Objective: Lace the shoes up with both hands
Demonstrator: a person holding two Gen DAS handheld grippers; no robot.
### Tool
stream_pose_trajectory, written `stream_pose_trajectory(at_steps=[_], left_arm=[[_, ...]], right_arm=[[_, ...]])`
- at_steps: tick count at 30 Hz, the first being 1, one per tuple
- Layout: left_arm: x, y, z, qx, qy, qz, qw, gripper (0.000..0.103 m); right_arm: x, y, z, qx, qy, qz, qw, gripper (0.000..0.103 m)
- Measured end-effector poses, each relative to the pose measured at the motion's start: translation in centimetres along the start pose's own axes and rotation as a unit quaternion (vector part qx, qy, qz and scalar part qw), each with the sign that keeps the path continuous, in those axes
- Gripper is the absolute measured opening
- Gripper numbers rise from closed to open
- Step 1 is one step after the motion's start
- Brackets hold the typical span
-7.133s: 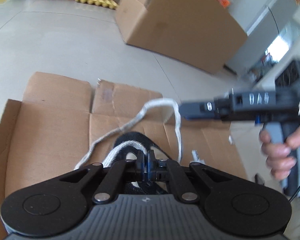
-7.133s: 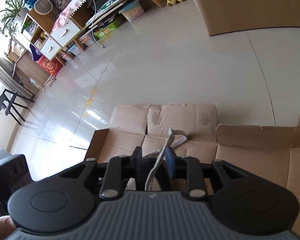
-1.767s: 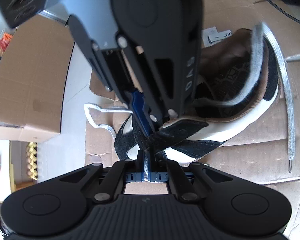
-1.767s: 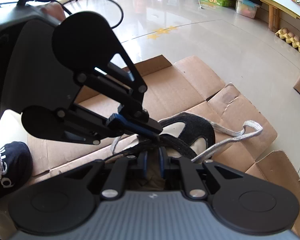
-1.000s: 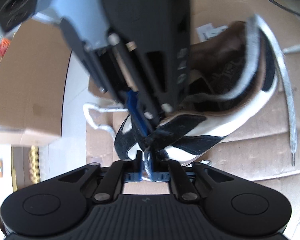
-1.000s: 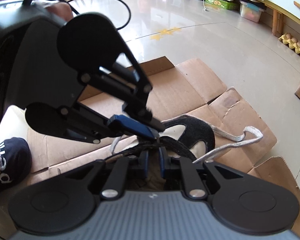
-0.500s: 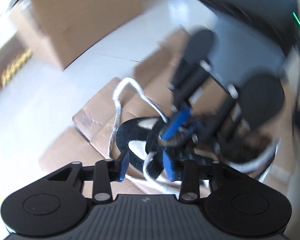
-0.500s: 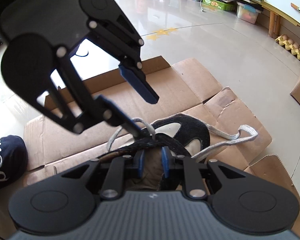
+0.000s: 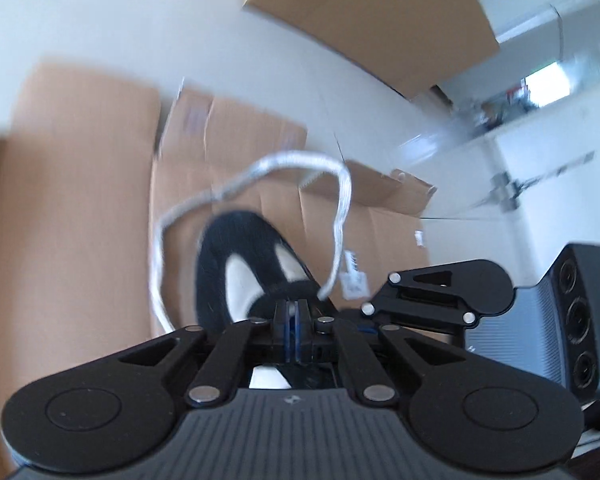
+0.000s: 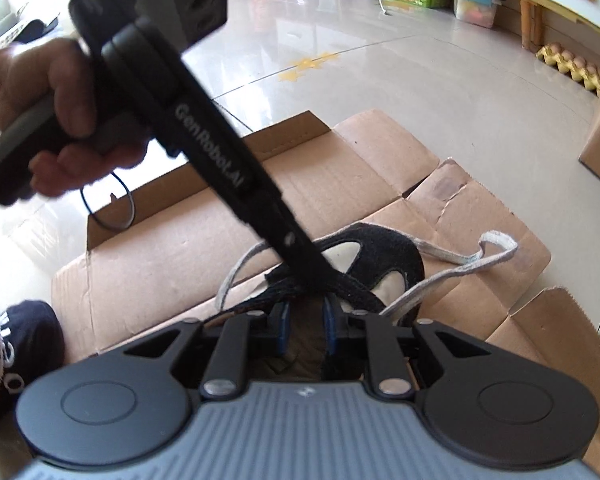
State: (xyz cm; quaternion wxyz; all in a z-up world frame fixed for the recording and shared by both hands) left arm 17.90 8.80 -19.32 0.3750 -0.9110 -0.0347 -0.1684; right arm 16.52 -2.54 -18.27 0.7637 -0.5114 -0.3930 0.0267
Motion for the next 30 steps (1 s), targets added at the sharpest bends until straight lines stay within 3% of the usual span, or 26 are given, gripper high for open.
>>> stream_pose_trajectory(at_steps=[7, 11, 16, 21, 22, 24, 28, 30], left_arm=[[-0.3, 0.1, 2.1, -0.049, -0.113, -0.016, 0.9923, 0.000], [0.2, -1.2, 2.2, -0.041, -0.129, -0.045, 0.9898, 0.002], [0.4, -1.8, 2.0, -0.038, -0.128, -0.049, 0.9898, 0.002], [-0.5, 0.4, 1.5, -0.072, -0.150, -0.026, 0.9857, 0.002], [-0.6, 0.6, 1.5, -0.082, -0.158, -0.024, 0.9838, 0.002], [-0.7, 1.0, 1.6, -0.108, -0.185, -0.024, 0.9765, 0.002], [0.0, -0.9, 2.1, -0.093, -0.194, -0.068, 0.9743, 0.002], [0.4, -1.5, 2.2, -0.061, -0.181, -0.076, 0.9787, 0.002]], right_arm=[[0.2, 0.3, -0.1, 0.002, 0.025, -0.001, 1.000, 0.020], [0.1, 0.3, -0.3, 0.005, 0.027, -0.005, 1.000, 0.019], [0.0, 0.1, -0.4, 0.004, 0.042, -0.009, 0.999, 0.019], [0.0, -0.5, 0.2, -0.001, 0.057, -0.007, 0.998, 0.012], [-0.1, -0.6, 0.1, 0.008, 0.068, -0.008, 0.998, 0.005], [0.0, -0.6, 0.0, 0.013, 0.072, -0.011, 0.997, 0.006], [0.0, -0.6, -0.2, 0.011, 0.074, -0.010, 0.997, 0.009], [-0.1, -0.7, -0.3, 0.009, 0.073, -0.012, 0.997, 0.011]])
Point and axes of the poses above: each gripper's, at about its wrist camera, not at the fingertips, and y roughly the way its jaws point, z to its left, x to its top, the point moved 4 cm from there along y, roughly the way its jaws point, and after that the axes turned 10 degrees about y, right-handed, at the moved point
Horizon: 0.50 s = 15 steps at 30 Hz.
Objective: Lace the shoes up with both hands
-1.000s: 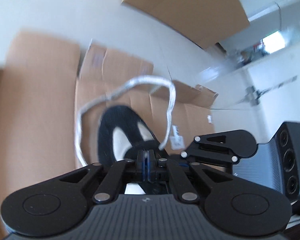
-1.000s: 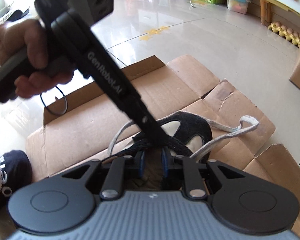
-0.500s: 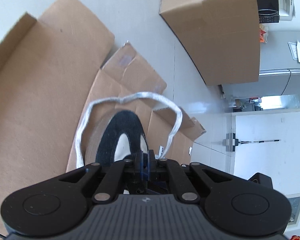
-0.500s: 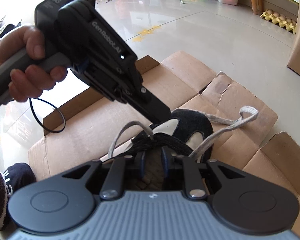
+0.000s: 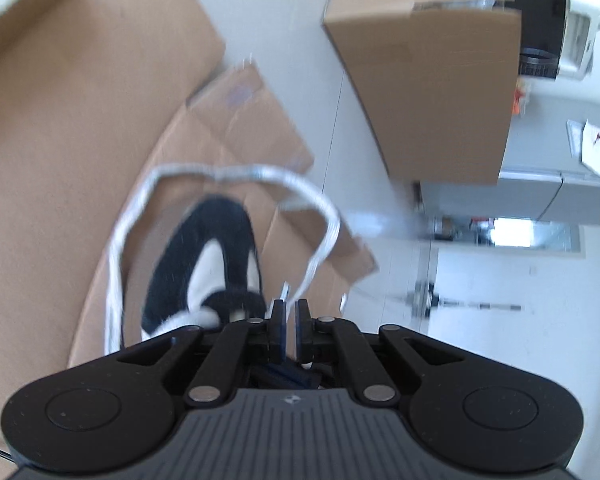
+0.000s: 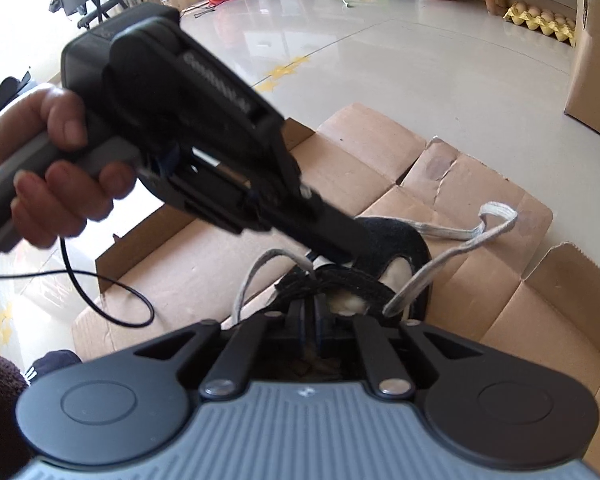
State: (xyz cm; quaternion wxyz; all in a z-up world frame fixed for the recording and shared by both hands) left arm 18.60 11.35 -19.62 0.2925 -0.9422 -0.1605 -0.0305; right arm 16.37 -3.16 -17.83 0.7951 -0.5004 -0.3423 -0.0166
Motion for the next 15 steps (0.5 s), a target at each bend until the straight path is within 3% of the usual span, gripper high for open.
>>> stream_pose_trajectory(at_steps=[2, 5, 9, 15], left_arm=[[0.4, -0.3, -0.6, 0.062, 0.056, -0.002, 0.9965, 0.002], [0.5, -0.3, -2.4, 0.156, 0.176, 0.010, 0.9720, 0.002], [0.1, -0.1, -3.8, 0.189, 0.258, 0.029, 0.9469, 0.002], [-1.2, 1.0, -4.1, 0.202, 0.309, 0.052, 0.9278, 0.002]], right_arm=[[-0.1, -0.1, -0.1, -0.003, -0.003, -0.002, 1.000, 0.012], [-0.1, 0.0, -0.2, -0.007, -0.008, -0.003, 1.000, 0.012], [-0.1, 0.2, -0.5, -0.007, -0.008, -0.004, 1.000, 0.012], [-0.1, 0.2, -0.6, -0.008, -0.012, -0.003, 1.000, 0.012]])
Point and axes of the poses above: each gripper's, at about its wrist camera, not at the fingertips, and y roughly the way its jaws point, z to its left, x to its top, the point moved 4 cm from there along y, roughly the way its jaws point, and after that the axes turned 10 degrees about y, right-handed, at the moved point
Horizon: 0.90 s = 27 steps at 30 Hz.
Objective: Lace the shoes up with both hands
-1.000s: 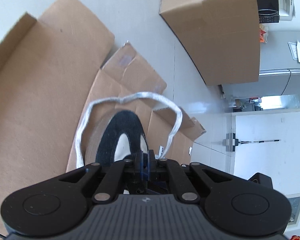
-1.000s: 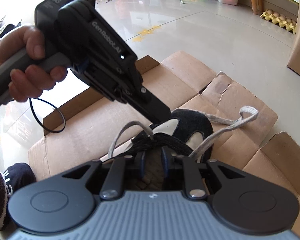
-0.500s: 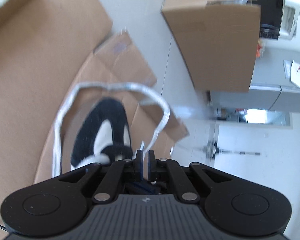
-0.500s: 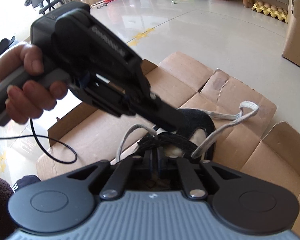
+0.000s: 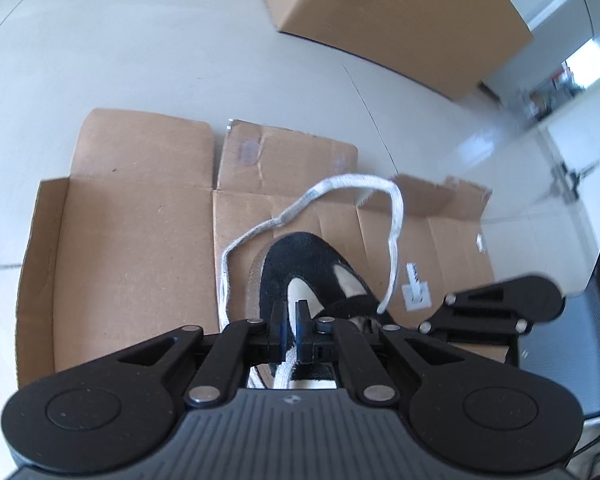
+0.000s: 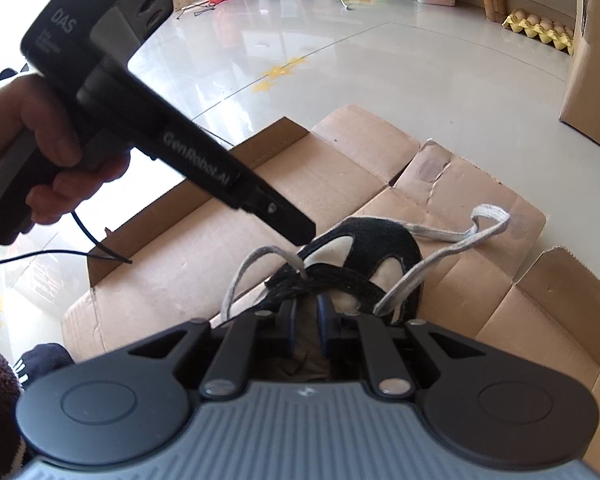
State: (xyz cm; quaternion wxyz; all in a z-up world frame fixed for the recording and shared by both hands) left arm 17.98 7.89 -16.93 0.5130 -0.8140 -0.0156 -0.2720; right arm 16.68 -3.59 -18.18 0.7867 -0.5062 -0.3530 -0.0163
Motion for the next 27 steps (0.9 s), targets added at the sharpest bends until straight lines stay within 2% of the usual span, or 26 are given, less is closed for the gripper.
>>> stream_pose_trajectory(at_steps=[12, 20, 23, 27], left_arm=[[-0.3, 1.8, -1.9, 0.030, 0.082, 0.017, 0.9960, 0.002], [-0.2, 2.9, -2.4, 0.040, 0.121, 0.034, 0.9913, 0.002], [-0.3, 3.2, -2.5, 0.043, 0.132, 0.036, 0.9896, 0.001], [-0.4, 3.1, -2.4, 0.041, 0.123, 0.029, 0.9911, 0.001]], right_arm=[[0.2, 0.7, -0.2, 0.006, -0.007, 0.005, 1.000, 0.012], [0.6, 2.6, -2.9, 0.079, 0.047, 0.041, 0.995, 0.009], [0.6, 3.3, -3.4, 0.095, 0.046, 0.048, 0.993, 0.004], [0.5, 2.4, -2.5, 0.071, 0.008, 0.040, 0.997, 0.002]])
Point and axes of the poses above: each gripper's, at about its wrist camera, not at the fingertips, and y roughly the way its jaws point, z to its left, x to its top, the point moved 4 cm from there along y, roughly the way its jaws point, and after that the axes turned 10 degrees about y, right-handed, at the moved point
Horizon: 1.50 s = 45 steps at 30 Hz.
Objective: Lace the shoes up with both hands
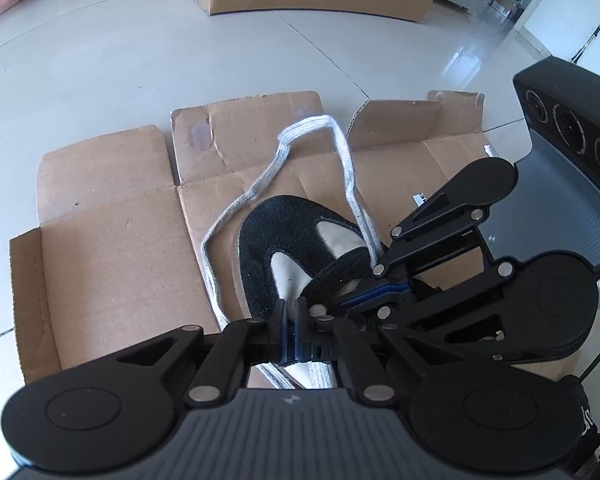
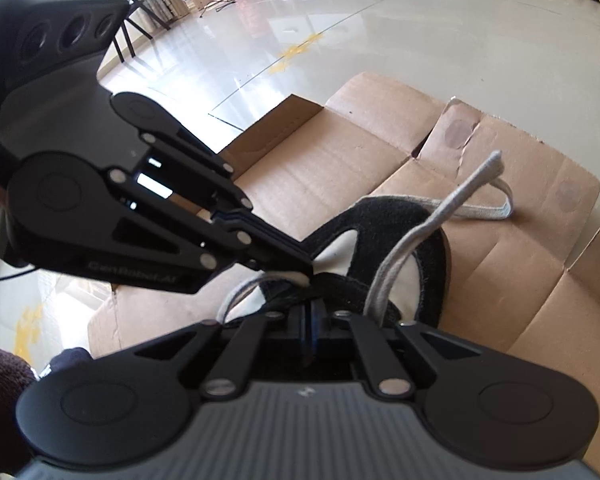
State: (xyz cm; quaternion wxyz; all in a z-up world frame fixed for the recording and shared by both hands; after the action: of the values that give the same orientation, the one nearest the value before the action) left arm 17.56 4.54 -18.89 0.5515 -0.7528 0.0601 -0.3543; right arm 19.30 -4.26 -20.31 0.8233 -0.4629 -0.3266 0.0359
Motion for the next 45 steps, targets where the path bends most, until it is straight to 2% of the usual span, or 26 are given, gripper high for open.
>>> stream_pose_trajectory(at_steps=[3, 9, 13, 21, 27, 32, 38, 43, 45], left_arm=[[-0.1, 0.0, 0.3, -0.008, -0.013, -0.002, 0.9999, 0.001], [0.1, 0.2, 0.3, -0.012, -0.017, 0.000, 0.9998, 0.002], [0.1, 0.2, 0.5, -0.019, -0.025, -0.002, 0.9995, 0.002], [0.4, 0.3, 0.2, -0.014, -0.008, 0.007, 0.9998, 0.002], [0.3, 0.3, 0.7, -0.028, -0.016, 0.009, 0.9994, 0.002], [0.1, 0.6, 1.3, -0.050, -0.022, 0.011, 0.9984, 0.002], [0.3, 1.1, 1.4, -0.057, -0.004, 0.016, 0.9982, 0.002], [0.3, 1.3, 1.2, -0.055, 0.004, 0.016, 0.9984, 0.002], [0.2, 1.3, 1.3, -0.056, -0.002, 0.015, 0.9983, 0.002]], right_arm=[[-0.3, -1.2, 1.1, -0.030, -0.045, -0.004, 0.999, 0.002], [-0.7, -3.5, 2.2, -0.041, -0.082, 0.001, 0.996, 0.000], [-1.2, -5.0, 3.2, -0.070, -0.121, 0.013, 0.990, 0.000], [-0.6, -2.1, 3.8, -0.090, -0.139, 0.038, 0.986, 0.005], [0.5, -1.5, 2.3, -0.049, -0.088, 0.035, 0.994, 0.009], [0.8, -0.8, 1.9, -0.042, -0.081, 0.042, 0.995, 0.007], [1.8, 0.6, 0.5, -0.009, -0.055, 0.066, 0.996, 0.007], [2.0, 1.4, 0.5, 0.000, -0.077, 0.082, 0.994, 0.007], [1.8, 1.5, 0.9, -0.013, -0.085, 0.080, 0.993, 0.002]])
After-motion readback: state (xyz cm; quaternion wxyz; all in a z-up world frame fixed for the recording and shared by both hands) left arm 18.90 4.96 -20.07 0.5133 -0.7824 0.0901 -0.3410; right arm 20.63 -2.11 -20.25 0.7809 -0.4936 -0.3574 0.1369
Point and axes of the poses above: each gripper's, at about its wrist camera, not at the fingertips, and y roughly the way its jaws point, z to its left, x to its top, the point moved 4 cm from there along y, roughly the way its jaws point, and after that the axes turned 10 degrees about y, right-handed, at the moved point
